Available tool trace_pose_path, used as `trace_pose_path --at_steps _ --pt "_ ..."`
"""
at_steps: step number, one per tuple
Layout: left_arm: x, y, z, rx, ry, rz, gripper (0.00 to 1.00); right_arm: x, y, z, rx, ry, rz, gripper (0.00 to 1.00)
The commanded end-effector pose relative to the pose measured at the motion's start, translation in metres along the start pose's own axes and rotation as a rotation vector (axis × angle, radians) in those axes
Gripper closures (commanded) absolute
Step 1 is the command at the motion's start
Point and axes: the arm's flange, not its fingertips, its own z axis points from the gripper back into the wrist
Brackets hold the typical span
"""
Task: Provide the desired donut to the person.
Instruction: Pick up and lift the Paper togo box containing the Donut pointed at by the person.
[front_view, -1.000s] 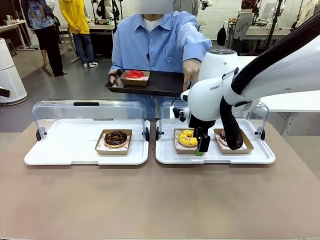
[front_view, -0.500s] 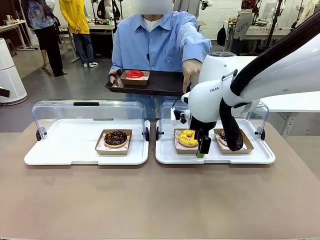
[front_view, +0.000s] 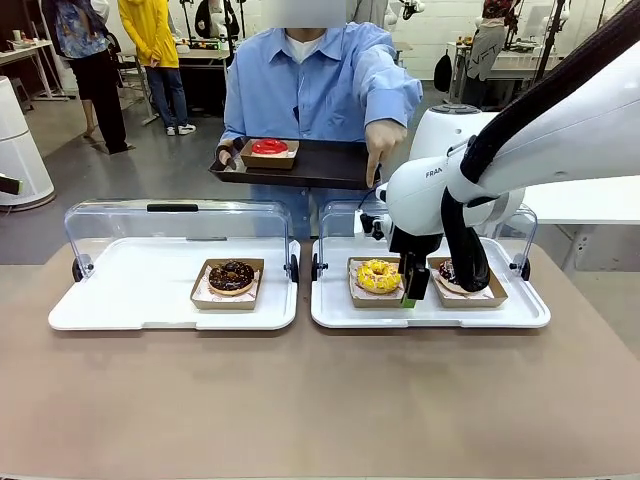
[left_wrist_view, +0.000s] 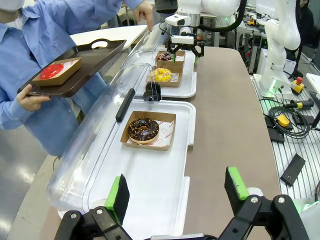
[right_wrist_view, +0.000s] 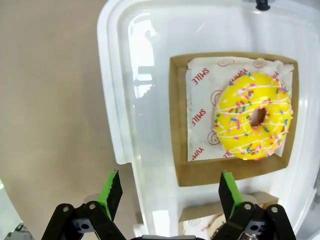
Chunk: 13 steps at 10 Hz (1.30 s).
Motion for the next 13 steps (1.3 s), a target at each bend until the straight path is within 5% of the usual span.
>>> trace_pose_path --at_steps 1,13 --pt "0.000 0.000 0.000 0.015 0.002 0.005 0.00 0.000 -0.011 -0.013 0.013 -0.022 0.002 0.00" --pt "0.000 0.000 0.000 0.015 0.002 0.005 0.00 -0.004 -0.028 -0.039 0.045 -0.003 -0.031 0.00"
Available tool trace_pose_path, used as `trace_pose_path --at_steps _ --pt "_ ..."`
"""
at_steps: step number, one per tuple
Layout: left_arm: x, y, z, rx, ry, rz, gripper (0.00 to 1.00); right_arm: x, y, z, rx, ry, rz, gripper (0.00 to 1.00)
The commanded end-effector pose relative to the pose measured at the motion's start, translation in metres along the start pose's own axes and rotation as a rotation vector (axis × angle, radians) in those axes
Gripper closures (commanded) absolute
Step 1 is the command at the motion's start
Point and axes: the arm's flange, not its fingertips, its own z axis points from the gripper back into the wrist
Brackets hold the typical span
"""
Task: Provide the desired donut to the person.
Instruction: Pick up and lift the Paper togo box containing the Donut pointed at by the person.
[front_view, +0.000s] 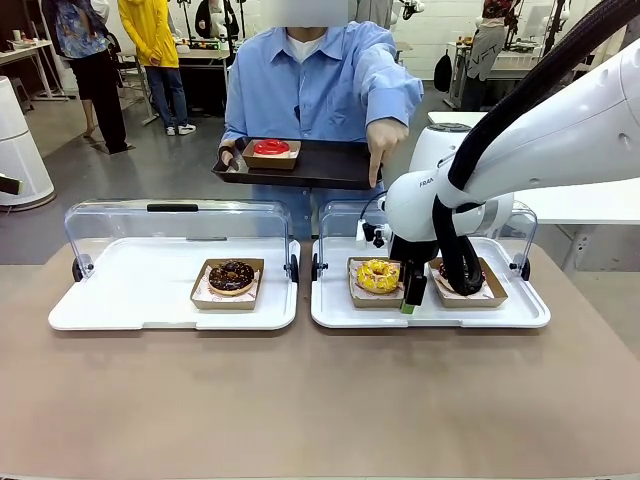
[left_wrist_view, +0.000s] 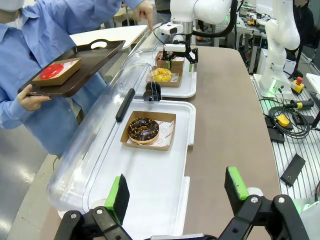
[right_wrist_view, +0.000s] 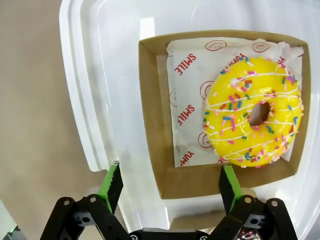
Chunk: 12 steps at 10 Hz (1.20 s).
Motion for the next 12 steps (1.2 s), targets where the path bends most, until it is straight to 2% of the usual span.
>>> trace_pose_path --at_steps 1,5,6,7,8,10,11,12 --pt "0.0005 -0.0004 -0.0004 0.015 0.002 0.005 0.00 0.0026 -0.0054 -0.0056 0.023 0.004 -0.002 0.00" --pt "0.0005 -0.0004 -0.0004 0.015 0.002 0.005 0.00 0.0005 -0.0040 -0.0098 0.058 0.009 -0.002 0.02" --pt "0.0005 -0.0004 -0.0004 0.015 0.002 0.005 0.00 0.0007 -0.0032 -0.0104 0.063 0.010 0.010 0.53" --pt "0.0005 -0.0004 -0.0004 0.015 0.002 0.005 0.00 0.0014 -0.0028 -0.0108 0.065 0.010 0.016 0.62" --pt "0.0005 -0.0004 -0.0004 0.015 0.002 0.005 0.00 0.0023 -0.0035 -0.0108 0.064 0.010 0.014 1.00" --pt "0.0005 -0.0004 -0.0004 0.015 0.002 0.005 0.00 0.0024 -0.0034 -0.0117 0.064 0.010 0.016 1.00" --pt "0.0005 -0.0004 -0.0004 0.015 0.002 0.005 0.00 0.0022 -0.0037 -0.0119 0.063 0.010 0.015 0.85" --pt "0.0005 -0.0004 -0.0004 0.015 0.002 0.005 0.00 0.0022 -0.0035 -0.0119 0.062 0.009 0.017 0.95"
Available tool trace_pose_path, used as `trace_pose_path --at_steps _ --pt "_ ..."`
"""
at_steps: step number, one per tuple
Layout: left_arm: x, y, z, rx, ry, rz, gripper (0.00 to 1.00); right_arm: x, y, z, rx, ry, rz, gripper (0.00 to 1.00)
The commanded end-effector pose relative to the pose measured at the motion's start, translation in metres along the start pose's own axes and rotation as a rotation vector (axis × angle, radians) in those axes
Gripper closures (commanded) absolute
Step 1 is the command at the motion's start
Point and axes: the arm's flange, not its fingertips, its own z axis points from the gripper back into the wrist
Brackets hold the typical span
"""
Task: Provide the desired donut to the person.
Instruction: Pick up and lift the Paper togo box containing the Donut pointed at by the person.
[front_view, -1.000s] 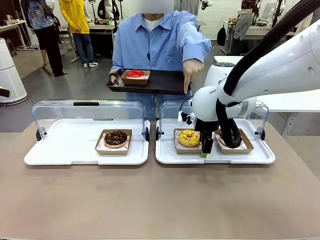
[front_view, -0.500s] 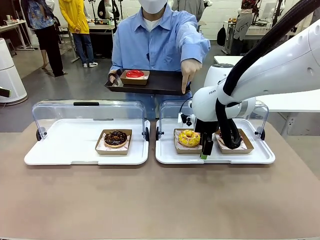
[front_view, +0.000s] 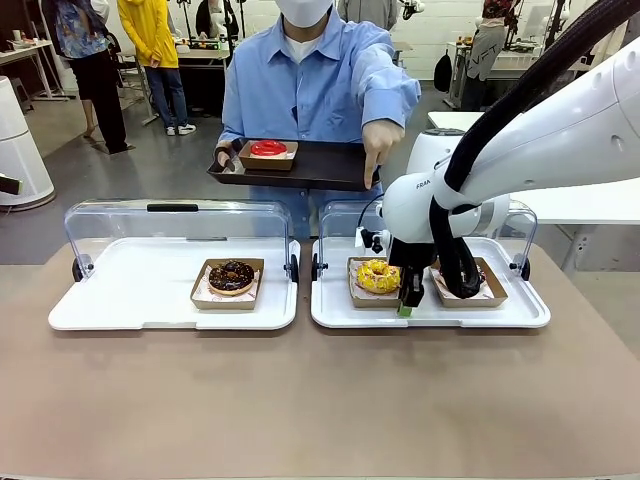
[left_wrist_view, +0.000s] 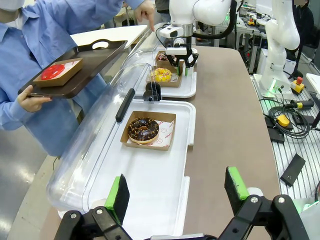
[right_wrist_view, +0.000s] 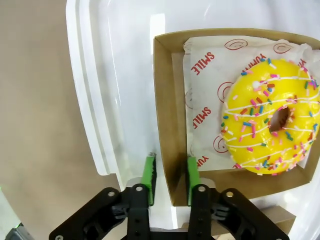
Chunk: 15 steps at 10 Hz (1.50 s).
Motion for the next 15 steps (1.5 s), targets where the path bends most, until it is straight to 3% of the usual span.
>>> trace_pose_path --at_steps 1,7,12,15 --pt "0.000 0.000 0.000 0.015 0.002 0.005 0.00 0.001 -0.006 -0.002 0.011 -0.009 0.016 1.00" --pt "0.000 0.000 0.000 0.015 0.002 0.005 0.00 0.005 0.002 0.003 0.008 -0.011 0.044 1.00" --pt "0.000 0.000 0.000 0.015 0.002 0.005 0.00 0.037 0.068 0.047 0.087 0.073 0.012 1.00" --pt "0.000 0.000 0.000 0.015 0.002 0.005 0.00 0.045 0.110 0.075 0.027 0.094 0.099 1.00"
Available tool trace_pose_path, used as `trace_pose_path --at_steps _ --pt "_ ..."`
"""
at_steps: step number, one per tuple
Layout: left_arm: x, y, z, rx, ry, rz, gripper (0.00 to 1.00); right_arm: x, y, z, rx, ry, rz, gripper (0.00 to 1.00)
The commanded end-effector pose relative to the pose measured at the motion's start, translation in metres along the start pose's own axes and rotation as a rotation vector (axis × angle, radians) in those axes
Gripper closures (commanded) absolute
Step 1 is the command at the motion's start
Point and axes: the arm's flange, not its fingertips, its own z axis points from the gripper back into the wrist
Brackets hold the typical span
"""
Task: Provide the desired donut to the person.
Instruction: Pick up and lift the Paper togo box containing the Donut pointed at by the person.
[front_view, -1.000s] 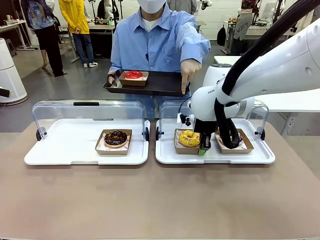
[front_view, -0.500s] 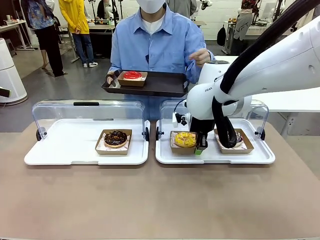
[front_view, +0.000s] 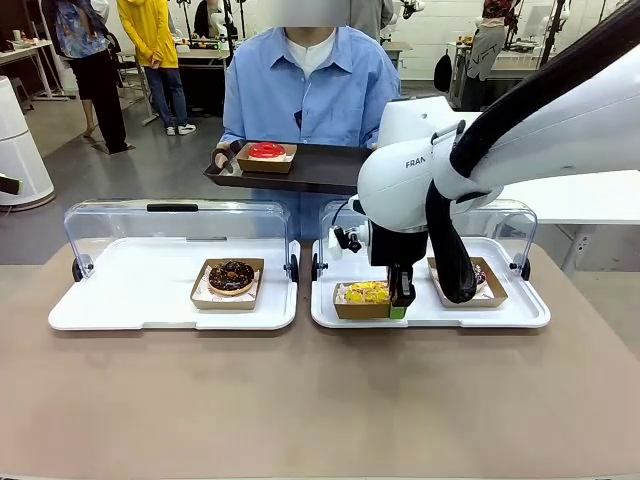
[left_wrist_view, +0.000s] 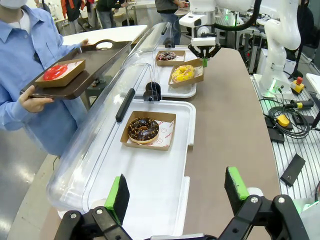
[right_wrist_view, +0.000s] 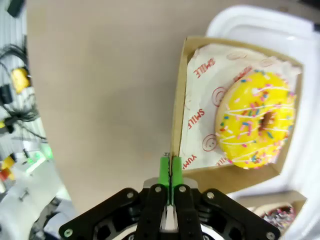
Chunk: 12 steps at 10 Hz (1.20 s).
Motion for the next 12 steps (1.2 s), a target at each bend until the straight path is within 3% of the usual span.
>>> trace_pose_path --at_steps 1,6,10,12 --pt "0.001 0.000 0.000 0.016 0.002 0.005 0.00 0.002 0.029 0.017 -0.043 0.005 0.020 1.00" --pt "0.001 0.000 0.000 0.016 0.002 0.005 0.00 0.006 0.088 0.116 -0.133 -0.008 0.004 1.00" --pt "0.001 0.000 0.000 0.016 0.002 0.005 0.00 -0.006 0.102 0.184 -0.201 -0.045 -0.063 1.00" --pt "0.001 0.000 0.000 0.016 0.002 0.005 0.00 -0.014 0.087 0.195 -0.192 -0.071 -0.092 1.00"
